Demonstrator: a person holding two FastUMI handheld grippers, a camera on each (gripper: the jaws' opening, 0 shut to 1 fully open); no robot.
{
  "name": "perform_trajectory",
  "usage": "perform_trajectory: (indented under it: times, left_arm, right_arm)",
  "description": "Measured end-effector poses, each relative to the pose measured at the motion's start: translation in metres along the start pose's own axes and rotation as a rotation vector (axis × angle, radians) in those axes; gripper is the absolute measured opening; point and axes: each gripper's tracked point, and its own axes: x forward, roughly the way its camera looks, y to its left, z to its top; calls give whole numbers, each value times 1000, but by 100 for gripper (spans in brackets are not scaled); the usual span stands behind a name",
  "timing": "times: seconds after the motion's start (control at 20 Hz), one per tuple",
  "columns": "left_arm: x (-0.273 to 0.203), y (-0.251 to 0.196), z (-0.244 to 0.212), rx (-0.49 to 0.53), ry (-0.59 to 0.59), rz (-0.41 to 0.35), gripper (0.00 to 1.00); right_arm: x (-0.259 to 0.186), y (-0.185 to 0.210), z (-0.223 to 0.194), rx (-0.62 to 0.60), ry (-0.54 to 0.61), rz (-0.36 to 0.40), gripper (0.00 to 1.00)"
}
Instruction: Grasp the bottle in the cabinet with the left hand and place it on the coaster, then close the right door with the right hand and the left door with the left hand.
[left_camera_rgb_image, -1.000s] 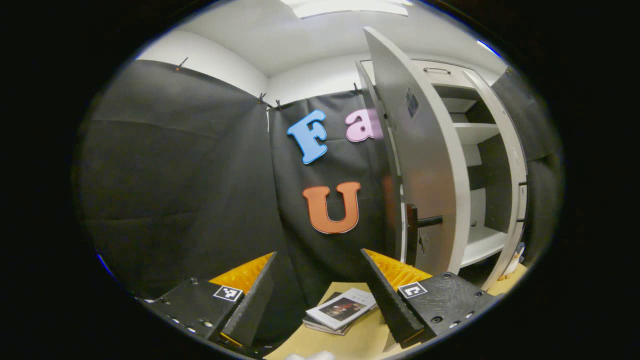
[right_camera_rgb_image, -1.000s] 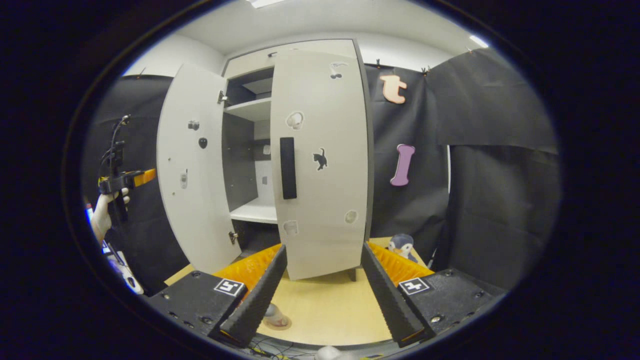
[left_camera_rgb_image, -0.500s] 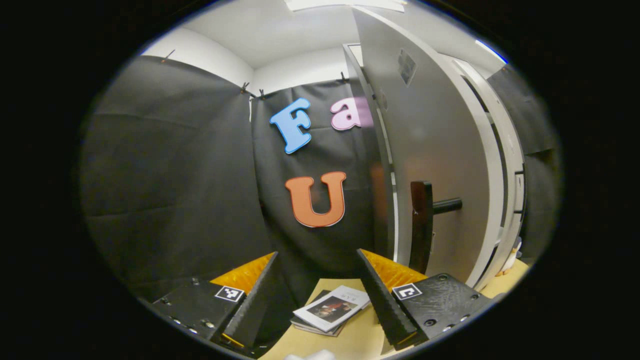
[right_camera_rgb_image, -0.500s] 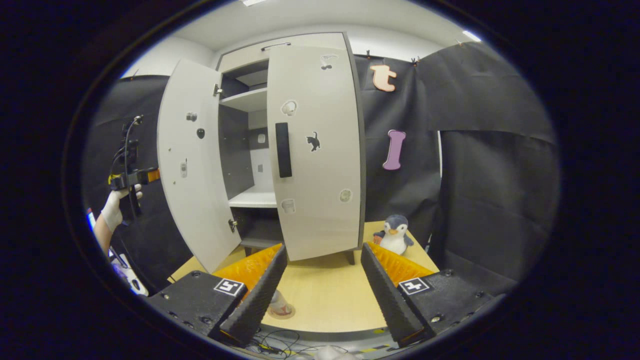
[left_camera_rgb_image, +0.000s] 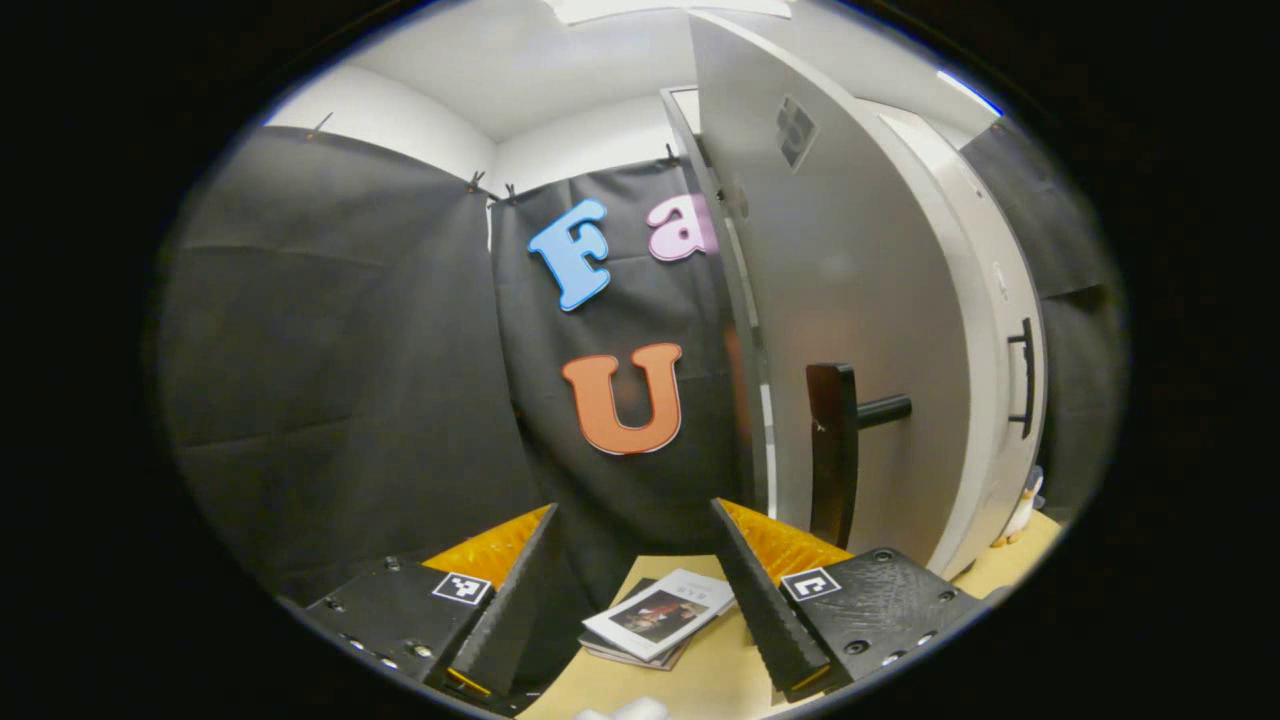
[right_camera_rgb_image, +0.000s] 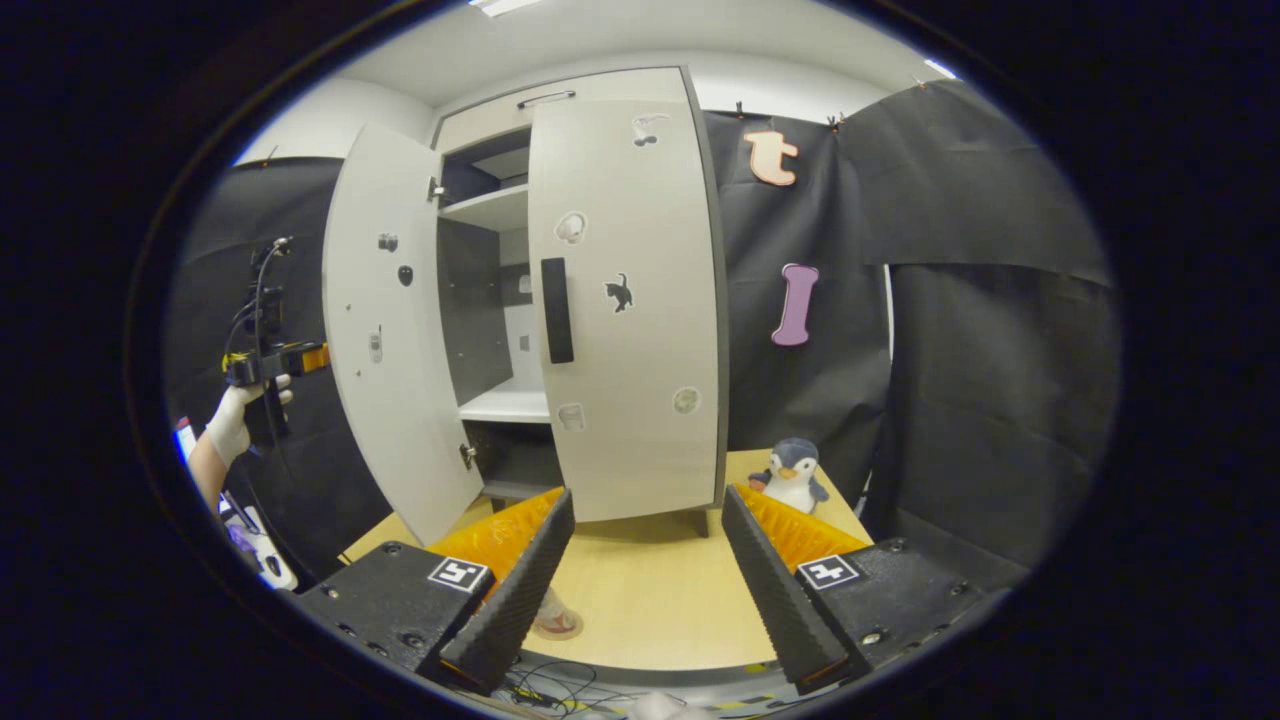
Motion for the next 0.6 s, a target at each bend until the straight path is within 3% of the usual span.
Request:
perform_trajectory:
  times: [0.05, 0.3, 0.6]
  left_arm:
    - [-2, -8, 1, -9, 2, -7, 94]
    - [-4, -44, 5, -23, -3, -34, 87]
    - [-2, -89, 7, -34, 5, -80, 90]
  right_arm:
    - [0, -3, 1, -1, 0, 1, 96]
    - [-4, -17, 0, -8, 8, 4, 98]
    - [-9, -31, 3, -21, 3, -4, 96]
